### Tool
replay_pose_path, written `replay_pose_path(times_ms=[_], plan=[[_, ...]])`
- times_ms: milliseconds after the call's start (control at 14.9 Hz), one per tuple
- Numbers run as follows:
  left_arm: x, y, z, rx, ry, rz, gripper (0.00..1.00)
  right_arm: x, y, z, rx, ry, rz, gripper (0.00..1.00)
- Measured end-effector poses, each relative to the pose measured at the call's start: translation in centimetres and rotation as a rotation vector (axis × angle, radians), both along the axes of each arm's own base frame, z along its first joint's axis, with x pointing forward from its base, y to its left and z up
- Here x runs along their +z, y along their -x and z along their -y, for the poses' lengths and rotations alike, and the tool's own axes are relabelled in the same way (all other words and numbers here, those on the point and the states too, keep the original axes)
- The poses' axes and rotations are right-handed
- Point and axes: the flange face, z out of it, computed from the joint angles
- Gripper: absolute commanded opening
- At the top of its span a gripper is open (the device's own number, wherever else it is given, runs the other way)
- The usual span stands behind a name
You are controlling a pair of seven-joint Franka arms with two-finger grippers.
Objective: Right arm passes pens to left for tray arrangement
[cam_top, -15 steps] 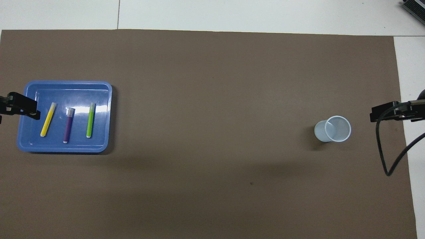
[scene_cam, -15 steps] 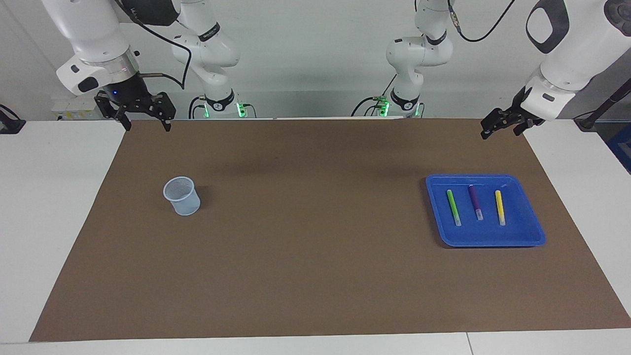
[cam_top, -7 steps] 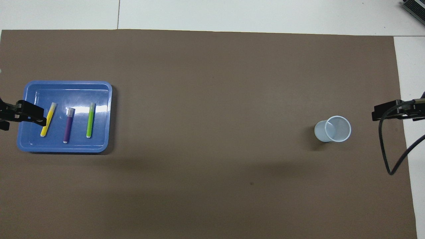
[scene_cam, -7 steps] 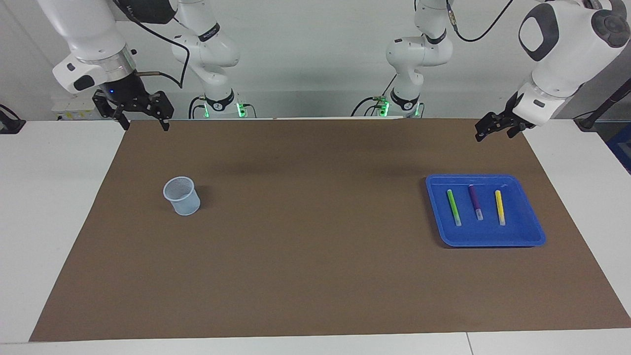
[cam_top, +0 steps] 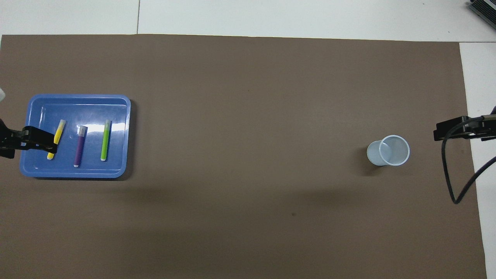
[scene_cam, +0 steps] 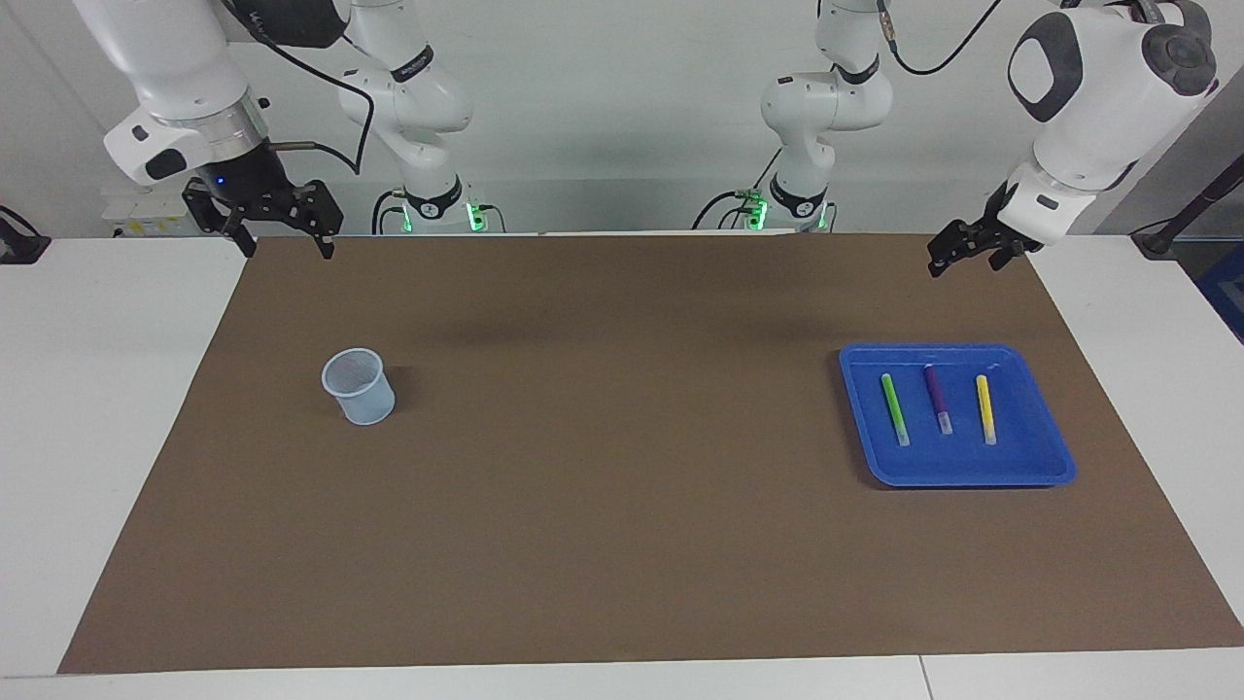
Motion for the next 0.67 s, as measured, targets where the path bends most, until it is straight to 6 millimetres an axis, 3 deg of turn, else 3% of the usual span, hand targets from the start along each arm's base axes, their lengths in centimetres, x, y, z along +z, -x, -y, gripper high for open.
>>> replay_pose_path(times_ms=[673], plan=[[0.76,-0.79,0.01,0.000,-0.002,0.058,1.00,-0.01,-0.04,0.00,0.000,0.000,0.000,1.00]])
